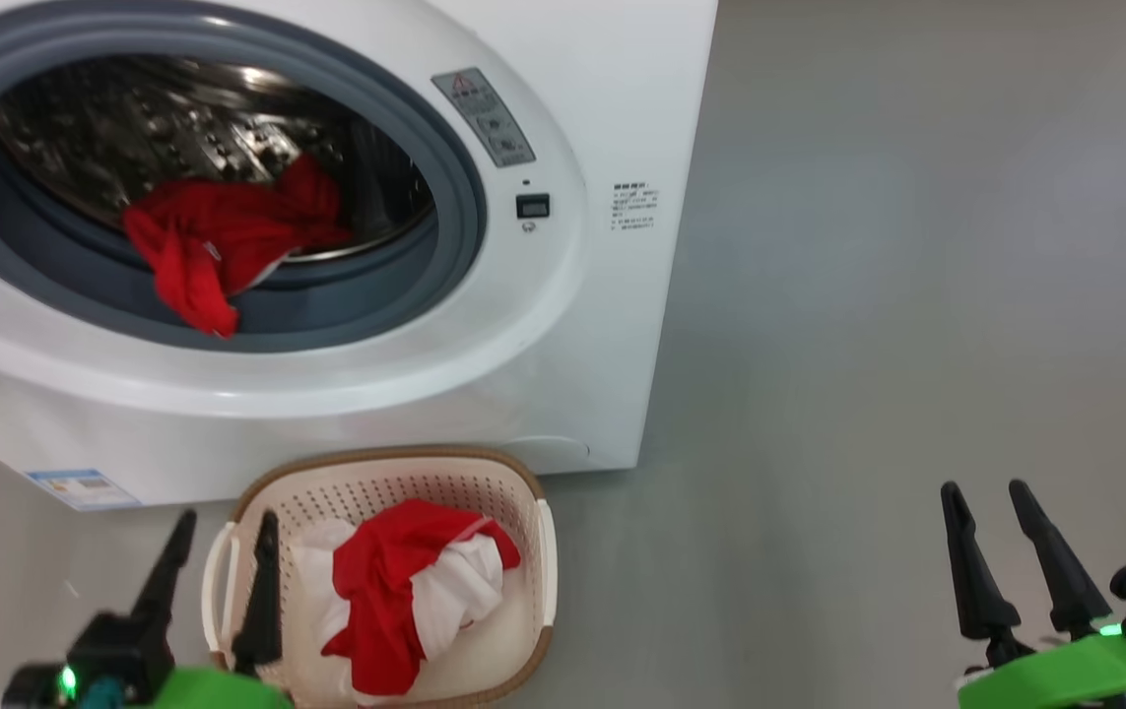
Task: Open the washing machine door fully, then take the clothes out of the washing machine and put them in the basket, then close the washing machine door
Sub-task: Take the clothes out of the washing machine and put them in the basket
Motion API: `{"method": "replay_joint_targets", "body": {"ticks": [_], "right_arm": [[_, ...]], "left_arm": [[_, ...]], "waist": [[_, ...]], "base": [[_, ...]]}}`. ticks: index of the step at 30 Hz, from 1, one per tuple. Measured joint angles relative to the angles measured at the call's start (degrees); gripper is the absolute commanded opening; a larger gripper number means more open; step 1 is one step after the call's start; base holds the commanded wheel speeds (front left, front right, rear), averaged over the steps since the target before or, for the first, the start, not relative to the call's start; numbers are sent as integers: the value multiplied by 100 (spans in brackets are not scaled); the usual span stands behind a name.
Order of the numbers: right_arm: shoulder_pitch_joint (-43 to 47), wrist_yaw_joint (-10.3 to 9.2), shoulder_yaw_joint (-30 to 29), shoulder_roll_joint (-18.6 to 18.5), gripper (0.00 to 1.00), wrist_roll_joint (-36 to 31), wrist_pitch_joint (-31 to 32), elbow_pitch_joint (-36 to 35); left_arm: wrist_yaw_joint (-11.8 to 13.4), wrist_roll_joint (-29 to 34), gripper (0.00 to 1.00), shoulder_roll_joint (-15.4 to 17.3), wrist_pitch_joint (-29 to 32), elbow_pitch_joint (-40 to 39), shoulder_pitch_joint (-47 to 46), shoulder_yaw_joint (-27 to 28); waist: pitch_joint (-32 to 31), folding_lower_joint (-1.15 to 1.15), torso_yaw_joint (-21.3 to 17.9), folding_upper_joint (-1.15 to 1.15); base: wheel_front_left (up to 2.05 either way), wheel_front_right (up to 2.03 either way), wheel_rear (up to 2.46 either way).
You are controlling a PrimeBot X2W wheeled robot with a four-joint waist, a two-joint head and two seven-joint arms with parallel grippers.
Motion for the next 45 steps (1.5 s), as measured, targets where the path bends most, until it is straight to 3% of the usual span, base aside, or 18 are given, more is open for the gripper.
{"method": "replay_joint_targets", "body": {"ticks": [8,20,32,45], "right_arm": [[-437,0,25,1,100,2,0,-24],[-937,0,99,55,100,9,0,-67],[-1155,0,190,109,100,9,0,-113],[-1251,0,236,146,100,16,0,-122]], "left_arm": [[65,18,100,107,0,789,-1225,112],[163,-3,100,568,-1,2370,-3223,435],[352,-2,100,898,-1,3589,-4409,565],[503,-30,100,1116,-1,4468,-4917,635]], "waist": [[510,0,-64,0],[1331,0,-282,0],[1818,0,-509,0],[1991,0,-680,0]], "base": [[0,0,0],[0,0,0],[0,0,0],[0,0,0]]}}
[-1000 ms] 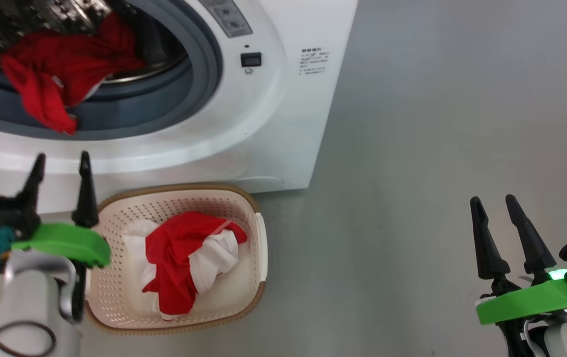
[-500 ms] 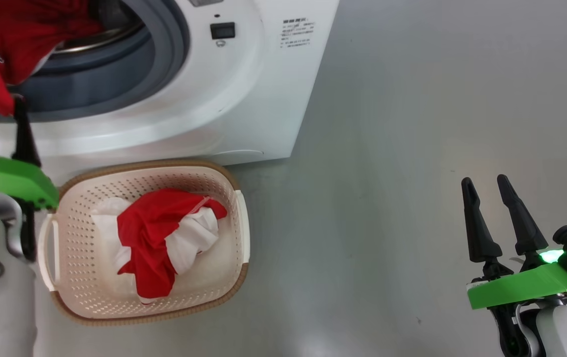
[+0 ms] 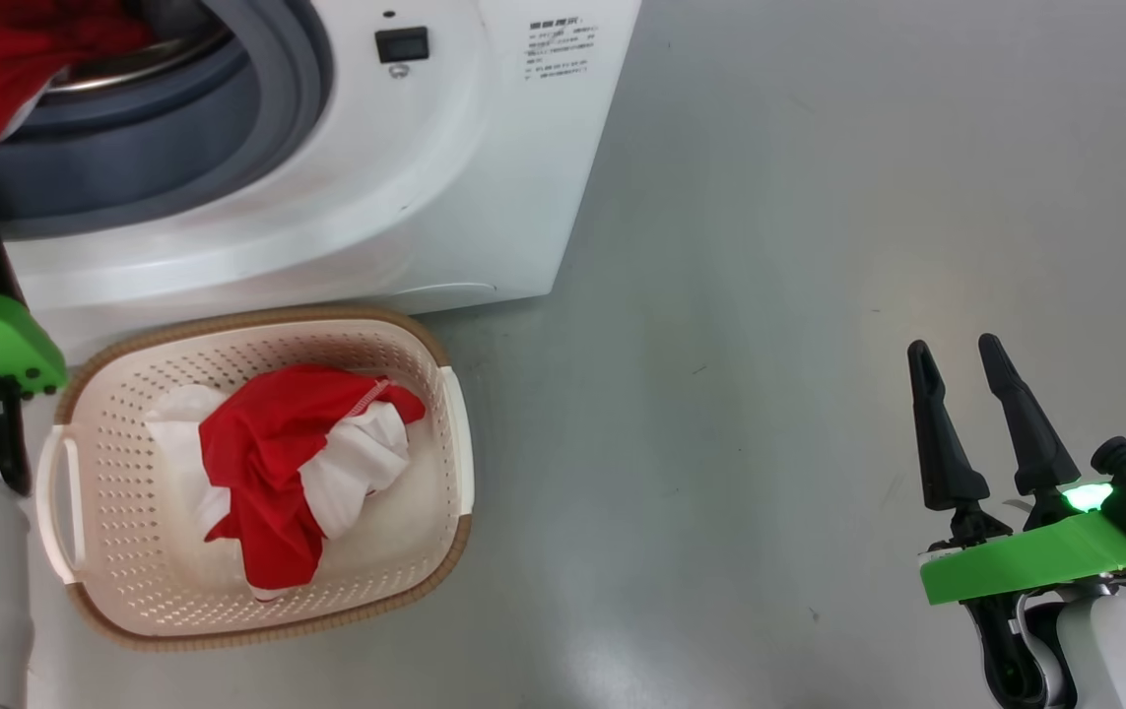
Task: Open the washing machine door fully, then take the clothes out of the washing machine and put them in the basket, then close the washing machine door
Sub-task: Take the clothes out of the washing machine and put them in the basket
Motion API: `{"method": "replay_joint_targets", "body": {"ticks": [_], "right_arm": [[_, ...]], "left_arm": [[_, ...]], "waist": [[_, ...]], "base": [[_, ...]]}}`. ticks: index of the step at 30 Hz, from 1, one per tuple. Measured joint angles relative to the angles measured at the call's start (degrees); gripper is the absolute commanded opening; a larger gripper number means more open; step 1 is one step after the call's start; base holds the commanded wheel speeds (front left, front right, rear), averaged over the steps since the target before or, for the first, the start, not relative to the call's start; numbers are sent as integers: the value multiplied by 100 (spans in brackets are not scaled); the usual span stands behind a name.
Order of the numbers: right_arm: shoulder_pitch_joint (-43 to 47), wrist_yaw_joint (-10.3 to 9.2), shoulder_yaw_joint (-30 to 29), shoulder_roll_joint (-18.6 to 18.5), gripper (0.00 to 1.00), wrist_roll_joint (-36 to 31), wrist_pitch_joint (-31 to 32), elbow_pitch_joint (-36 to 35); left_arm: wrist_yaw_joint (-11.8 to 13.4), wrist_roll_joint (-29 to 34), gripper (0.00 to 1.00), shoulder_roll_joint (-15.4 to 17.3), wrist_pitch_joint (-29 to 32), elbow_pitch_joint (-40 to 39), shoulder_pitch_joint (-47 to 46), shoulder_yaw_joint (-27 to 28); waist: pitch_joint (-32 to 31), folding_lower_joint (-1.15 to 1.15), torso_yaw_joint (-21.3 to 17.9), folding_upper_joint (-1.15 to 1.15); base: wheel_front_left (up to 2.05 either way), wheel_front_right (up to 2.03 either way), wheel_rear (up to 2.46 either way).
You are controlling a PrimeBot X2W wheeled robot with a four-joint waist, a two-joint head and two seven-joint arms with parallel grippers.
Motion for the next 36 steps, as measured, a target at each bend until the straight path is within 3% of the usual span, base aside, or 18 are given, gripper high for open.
{"method": "replay_joint_targets", "body": {"ticks": [7,8,11,19,36], "right_arm": [[-120,0,22,4,100,0,0,-12],[-131,0,22,4,100,0,0,-21],[-131,0,22,5,100,0,0,-24],[-131,0,14,9,100,0,0,-54],[-51,0,-23,10,100,0,0,-47]], "left_arm": [[10,3,100,93,0,253,-249,-45],[11,3,60,107,0,272,-272,-51],[16,4,0,129,0,290,-305,-70],[-31,-18,0,38,0,-83,-276,-51],[-470,-268,0,-743,0,-3094,1049,341]], "waist": [[90,0,-45,0],[99,0,-49,0],[105,0,-55,0],[41,0,6,0],[-391,0,330,0]], "base": [[0,0,0],[0,0,0],[0,0,0],[0,0,0],[0,0,0]]}}
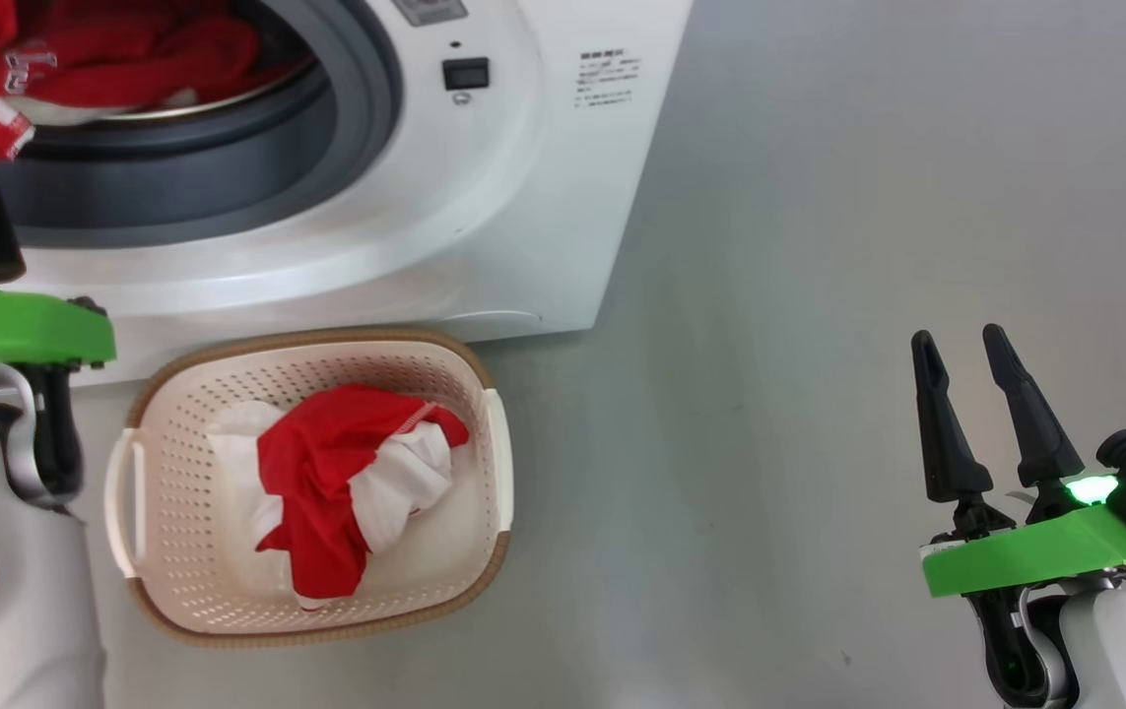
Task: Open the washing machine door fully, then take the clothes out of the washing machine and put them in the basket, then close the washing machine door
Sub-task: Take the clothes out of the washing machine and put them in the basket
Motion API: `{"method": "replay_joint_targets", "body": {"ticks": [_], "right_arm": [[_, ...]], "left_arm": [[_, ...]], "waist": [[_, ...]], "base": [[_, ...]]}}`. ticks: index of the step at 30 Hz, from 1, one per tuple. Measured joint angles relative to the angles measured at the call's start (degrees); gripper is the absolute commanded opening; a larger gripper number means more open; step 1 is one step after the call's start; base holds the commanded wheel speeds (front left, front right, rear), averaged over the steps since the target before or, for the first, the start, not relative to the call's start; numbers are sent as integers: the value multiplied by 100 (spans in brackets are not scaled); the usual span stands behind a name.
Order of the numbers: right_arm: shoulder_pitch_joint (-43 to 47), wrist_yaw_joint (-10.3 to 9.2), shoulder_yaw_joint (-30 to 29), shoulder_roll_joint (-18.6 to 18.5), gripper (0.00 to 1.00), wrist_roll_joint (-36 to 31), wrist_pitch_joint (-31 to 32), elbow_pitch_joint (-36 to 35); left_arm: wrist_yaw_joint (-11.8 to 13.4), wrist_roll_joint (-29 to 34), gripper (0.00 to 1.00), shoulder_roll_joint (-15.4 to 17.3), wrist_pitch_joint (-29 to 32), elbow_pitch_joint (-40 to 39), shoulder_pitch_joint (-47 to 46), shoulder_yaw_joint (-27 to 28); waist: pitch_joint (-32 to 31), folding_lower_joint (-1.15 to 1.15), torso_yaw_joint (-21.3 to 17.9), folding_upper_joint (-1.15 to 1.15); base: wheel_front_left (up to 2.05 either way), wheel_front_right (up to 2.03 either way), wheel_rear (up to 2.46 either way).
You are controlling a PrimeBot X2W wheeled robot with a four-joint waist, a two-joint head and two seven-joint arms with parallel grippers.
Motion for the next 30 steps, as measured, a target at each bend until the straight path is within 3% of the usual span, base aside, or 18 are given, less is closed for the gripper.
{"method": "replay_joint_targets", "body": {"ticks": [10,20,26,30], "right_arm": [[124,0,1,-55,100,0,0,4],[216,0,-4,-138,100,-1,0,-11],[214,0,-3,-157,100,-1,0,-19],[208,0,21,-158,100,-1,0,-26]], "left_arm": [[-94,1,0,-323,-1,-1639,589,-93],[-101,1,0,-445,-3,-3262,1196,-396],[-99,1,0,-466,-7,-3693,1489,-568],[-88,-10,0,-467,-8,-3440,1777,-712]], "waist": [[-186,0,206,0],[-242,0,389,0],[-181,0,439,0],[-104,0,437,0]], "base": [[0,0,0],[0,0,0],[0,0,0],[0,0,0]]}}
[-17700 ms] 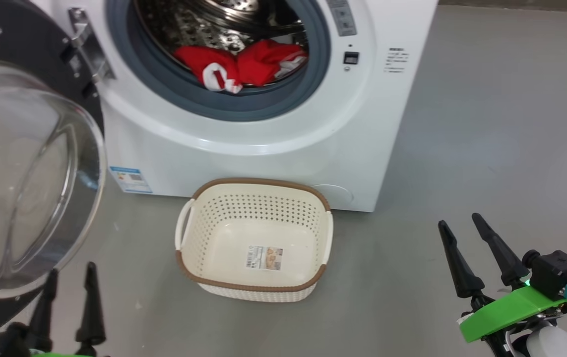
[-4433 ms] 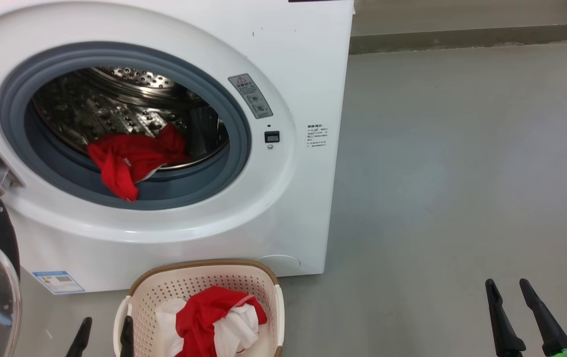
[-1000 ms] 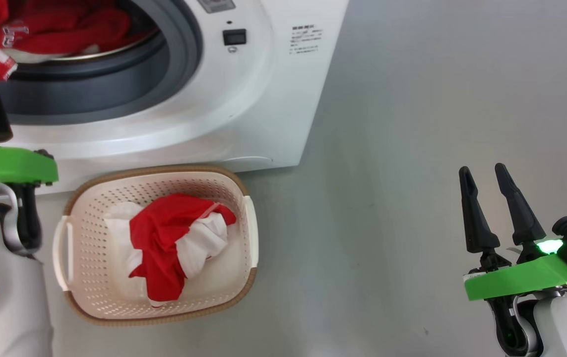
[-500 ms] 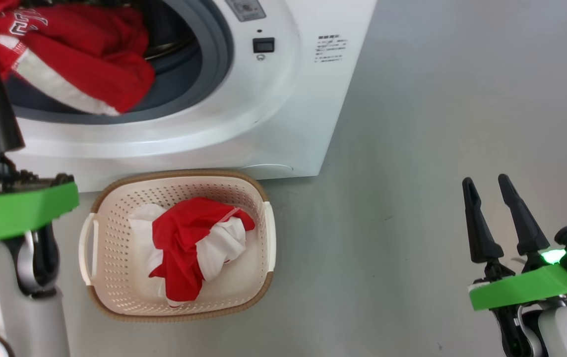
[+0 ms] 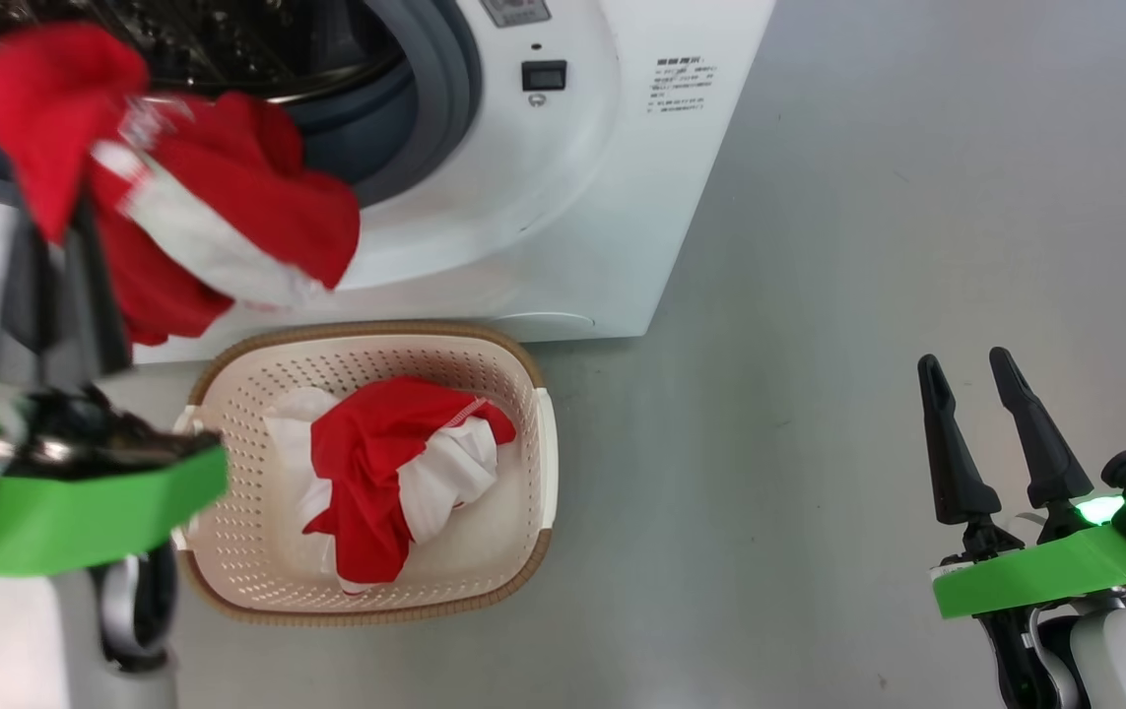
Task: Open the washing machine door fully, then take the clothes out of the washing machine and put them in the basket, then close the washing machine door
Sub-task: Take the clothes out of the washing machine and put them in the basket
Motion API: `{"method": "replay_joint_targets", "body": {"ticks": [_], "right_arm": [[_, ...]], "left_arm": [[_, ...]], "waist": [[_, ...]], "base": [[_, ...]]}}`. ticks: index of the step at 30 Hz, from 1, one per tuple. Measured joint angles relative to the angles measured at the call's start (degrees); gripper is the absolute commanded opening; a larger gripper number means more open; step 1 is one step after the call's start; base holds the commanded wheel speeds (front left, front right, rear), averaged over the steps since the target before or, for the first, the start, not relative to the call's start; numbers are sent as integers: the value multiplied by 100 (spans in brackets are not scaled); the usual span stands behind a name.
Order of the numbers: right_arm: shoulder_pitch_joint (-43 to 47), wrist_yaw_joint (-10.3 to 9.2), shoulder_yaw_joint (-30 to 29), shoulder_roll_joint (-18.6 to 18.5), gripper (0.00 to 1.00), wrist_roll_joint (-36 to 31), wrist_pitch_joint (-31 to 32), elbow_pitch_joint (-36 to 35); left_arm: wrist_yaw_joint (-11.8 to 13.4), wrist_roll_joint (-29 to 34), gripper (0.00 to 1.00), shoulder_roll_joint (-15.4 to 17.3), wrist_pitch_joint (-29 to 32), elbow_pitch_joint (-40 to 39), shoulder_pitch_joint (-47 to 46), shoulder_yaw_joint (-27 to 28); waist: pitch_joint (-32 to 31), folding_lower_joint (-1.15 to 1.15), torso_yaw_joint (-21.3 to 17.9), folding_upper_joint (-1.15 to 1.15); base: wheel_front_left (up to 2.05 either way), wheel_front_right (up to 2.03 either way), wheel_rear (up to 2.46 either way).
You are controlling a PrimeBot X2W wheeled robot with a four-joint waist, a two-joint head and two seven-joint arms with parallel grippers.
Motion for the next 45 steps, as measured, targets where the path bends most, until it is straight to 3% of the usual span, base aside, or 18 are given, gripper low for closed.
{"method": "replay_joint_targets", "body": {"ticks": [11,22,37,45], "right_arm": [[-48,0,87,0,100,0,0,-30],[-305,0,143,-1,100,0,0,-80],[-788,0,154,3,100,1,0,-196],[-982,0,158,14,100,1,0,-233]], "left_arm": [[248,-346,0,1,2,1294,443,-452],[244,-339,0,3,8,2546,357,-485],[44,79,0,-4,8,4983,-851,-425],[36,175,0,35,8,5738,-1514,-420]], "waist": [[293,0,-89,0],[745,0,-183,0],[1538,0,-262,0],[1980,0,-349,0]], "base": [[0,0,0],[0,0,0],[0,0,0],[0,0,0]]}}
